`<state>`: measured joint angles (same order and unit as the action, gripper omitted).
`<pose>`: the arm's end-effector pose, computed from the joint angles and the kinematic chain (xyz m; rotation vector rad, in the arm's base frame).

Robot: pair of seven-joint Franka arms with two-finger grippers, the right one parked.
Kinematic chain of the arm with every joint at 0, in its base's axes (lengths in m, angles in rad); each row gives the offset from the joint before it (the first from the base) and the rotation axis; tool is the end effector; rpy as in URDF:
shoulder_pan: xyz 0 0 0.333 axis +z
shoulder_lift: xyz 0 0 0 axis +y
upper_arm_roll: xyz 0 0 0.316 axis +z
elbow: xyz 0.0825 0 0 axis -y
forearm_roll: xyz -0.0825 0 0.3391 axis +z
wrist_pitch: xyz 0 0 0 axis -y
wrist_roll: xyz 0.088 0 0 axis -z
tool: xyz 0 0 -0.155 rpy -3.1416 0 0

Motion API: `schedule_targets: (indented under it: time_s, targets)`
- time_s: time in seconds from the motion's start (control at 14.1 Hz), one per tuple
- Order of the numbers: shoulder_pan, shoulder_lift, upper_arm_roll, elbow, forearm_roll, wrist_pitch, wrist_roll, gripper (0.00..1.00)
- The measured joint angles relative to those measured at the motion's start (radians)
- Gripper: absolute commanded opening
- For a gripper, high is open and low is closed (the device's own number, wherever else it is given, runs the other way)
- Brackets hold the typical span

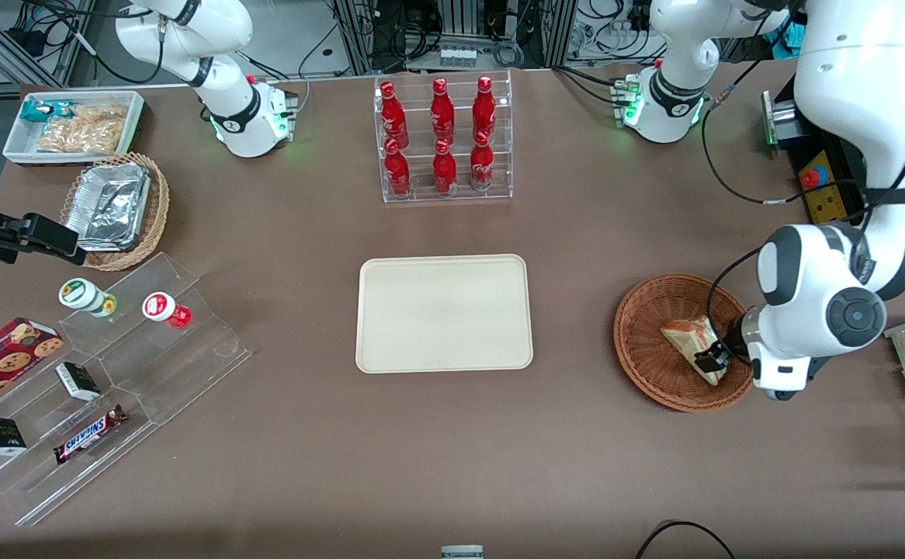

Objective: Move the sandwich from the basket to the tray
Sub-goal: 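Lower the left gripper and grasp the triangular sandwich in the basket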

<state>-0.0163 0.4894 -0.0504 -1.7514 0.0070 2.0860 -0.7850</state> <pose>0.6003 -0.0376 0.2608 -2.8891 -1.0849 0.2287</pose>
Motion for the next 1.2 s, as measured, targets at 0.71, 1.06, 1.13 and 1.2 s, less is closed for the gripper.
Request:
schedule_targets:
  time_s: [0.71, 1.06, 1.13, 1.2]
  targets:
    - [0.0, 0.006, 0.0, -0.115, 0.0, 0.123, -0.03, 0.26]
    - [-0.037, -0.038, -0.011, -0.019, 0.0, -0.032, -0.032, 0.26]
    - [-0.068, -0.045, -0.013, 0.035, -0.001, -0.106, -0.04, 0.26]
    - [-0.108, -0.049, -0.016, 0.089, -0.001, -0.165, -0.06, 0.27]
